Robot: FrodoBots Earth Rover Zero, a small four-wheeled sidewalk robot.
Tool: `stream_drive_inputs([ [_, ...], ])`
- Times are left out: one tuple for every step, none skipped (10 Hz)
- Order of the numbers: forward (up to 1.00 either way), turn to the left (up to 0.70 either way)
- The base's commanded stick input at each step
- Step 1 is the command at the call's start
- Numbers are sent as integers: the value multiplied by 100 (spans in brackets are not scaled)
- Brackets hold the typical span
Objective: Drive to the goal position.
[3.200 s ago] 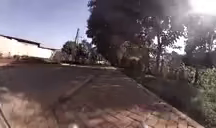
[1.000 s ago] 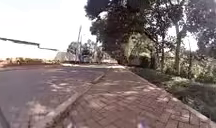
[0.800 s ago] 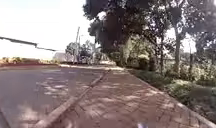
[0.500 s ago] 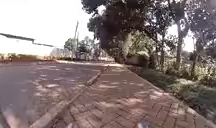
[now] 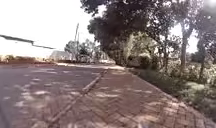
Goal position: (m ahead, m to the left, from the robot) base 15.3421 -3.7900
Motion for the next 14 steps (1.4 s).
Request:
stream_drive_inputs([
  [100,0],
  [100,0],
  [100,0],
  [100,0],
  [100,-3],
  [100,-23],
  [100,-40],
  [100,-40],
  [100,-10],
  [100,0],
  [100,0],
  [100,0],
  [100,0],
  [100,0],
])
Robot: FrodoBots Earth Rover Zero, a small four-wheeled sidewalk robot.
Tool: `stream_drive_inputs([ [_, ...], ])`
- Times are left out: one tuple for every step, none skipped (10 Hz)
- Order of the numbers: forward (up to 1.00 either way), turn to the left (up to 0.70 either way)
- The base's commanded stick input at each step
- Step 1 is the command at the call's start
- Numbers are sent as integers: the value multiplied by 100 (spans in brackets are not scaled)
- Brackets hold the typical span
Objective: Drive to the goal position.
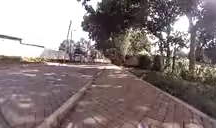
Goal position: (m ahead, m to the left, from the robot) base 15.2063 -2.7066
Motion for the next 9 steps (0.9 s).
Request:
stream_drive_inputs([
  [100,0],
  [100,-5],
  [100,-31],
  [100,-40],
  [100,-38],
  [100,-22],
  [100,0],
  [100,0],
  [100,0],
])
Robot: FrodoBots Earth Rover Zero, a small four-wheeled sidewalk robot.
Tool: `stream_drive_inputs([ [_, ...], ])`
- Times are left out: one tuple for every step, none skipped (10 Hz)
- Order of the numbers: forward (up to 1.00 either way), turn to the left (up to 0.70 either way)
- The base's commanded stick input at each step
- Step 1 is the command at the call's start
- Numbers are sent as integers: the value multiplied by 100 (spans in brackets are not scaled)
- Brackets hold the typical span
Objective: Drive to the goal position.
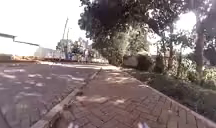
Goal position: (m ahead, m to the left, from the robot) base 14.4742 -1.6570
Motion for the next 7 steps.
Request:
stream_drive_inputs([
  [100,0],
  [100,0],
  [100,0],
  [100,0],
  [100,0],
  [100,0],
  [100,0],
])
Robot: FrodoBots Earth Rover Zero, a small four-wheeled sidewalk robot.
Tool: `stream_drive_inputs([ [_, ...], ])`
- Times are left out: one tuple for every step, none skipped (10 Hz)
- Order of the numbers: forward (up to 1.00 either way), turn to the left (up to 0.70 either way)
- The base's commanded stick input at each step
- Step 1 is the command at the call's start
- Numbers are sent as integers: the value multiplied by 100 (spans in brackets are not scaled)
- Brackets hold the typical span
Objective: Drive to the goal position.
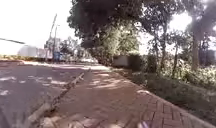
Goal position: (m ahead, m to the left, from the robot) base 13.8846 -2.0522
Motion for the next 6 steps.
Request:
stream_drive_inputs([
  [100,0],
  [100,4],
  [100,35],
  [100,33],
  [100,2],
  [100,0],
])
